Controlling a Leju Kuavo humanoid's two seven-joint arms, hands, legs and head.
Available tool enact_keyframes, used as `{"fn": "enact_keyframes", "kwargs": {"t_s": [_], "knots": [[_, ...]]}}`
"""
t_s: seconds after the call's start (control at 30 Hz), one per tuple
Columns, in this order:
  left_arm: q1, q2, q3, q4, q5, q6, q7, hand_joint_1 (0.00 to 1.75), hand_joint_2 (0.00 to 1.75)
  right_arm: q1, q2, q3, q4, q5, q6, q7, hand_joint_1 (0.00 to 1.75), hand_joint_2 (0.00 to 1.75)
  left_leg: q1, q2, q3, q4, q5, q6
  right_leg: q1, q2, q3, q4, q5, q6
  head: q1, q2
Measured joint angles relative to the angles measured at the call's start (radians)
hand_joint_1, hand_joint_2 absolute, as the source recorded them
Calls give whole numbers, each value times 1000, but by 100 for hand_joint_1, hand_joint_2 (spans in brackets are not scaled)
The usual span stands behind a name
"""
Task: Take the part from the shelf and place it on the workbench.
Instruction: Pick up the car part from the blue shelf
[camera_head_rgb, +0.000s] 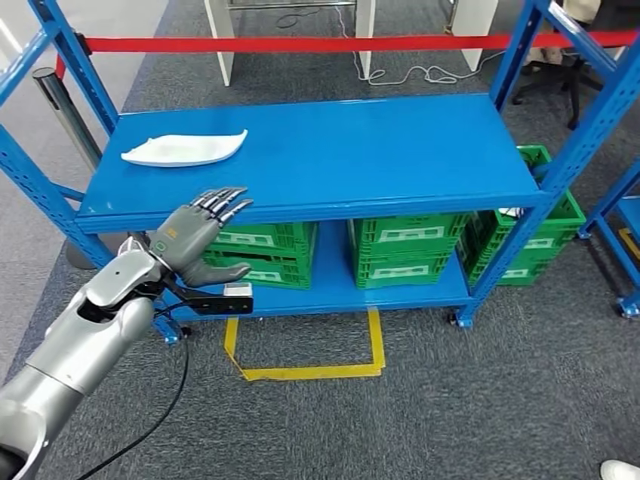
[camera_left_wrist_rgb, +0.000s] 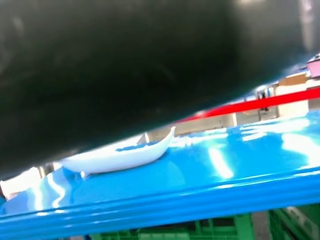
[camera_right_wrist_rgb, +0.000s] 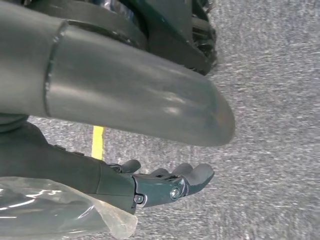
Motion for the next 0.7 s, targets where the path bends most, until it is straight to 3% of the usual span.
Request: {"fn": "enact_keyframes", "kwargs": {"t_s": [0.17,0.23,0.3,0.33,0.37,0.4,0.47,0.5,0.57,0.7], "knots": [[-1,-1,1,0,2,-2,0,0,0,-1,0,0,1,-5,0,2,0,0,-1,-3,36,-54,-16,20,1,-4,0,11,-7,26,0,0],[-2,-1,1,-1,2,-2,1,0,0,-3,0,0,1,-4,0,2,0,0,1,-2,54,-65,-22,29,1,-5,-54,104,-35,30,2,0],[1,-1,0,-1,2,-2,1,0,0,-3,0,0,1,-4,0,2,0,0,-1,-2,65,-67,-32,36,1,-5,-144,239,-76,33,2,0],[4,-2,-1,-1,2,-2,1,0,0,-2,0,0,1,-4,0,2,0,0,-2,-3,72,-67,-38,37,1,-5,-182,282,-82,34,2,0],[6,-2,-1,-1,2,-3,1,0,0,-1,0,0,1,-4,0,2,0,0,-3,-3,81,-67,-46,37,1,-5,-206,291,-68,34,2,0],[8,-2,-1,-1,2,-3,1,0,0,0,0,0,1,-4,0,2,0,0,-3,-4,92,-67,-54,37,1,-5,-211,264,-34,33,2,0],[8,-2,-1,-1,2,-3,1,0,0,1,0,0,1,-4,0,2,0,0,-3,-4,117,-67,-74,34,2,-6,-179,140,66,29,3,0],[7,-2,-1,-1,2,-3,1,0,0,1,0,0,1,-5,0,2,0,0,-4,-4,127,-67,-82,30,4,-6,-162,81,92,26,2,0],[6,-2,-1,-1,2,-3,1,0,0,0,0,0,2,-6,0,3,0,0,-5,-5,134,-64,-95,20,9,-9,-140,24,105,14,-1,0],[5,-2,2,-2,2,1,1,0,0,2,0,0,2,-4,-1,5,0,0,-5,-4,147,-52,-107,4,8,-9,-110,7,97,-9,-7,0]]}}
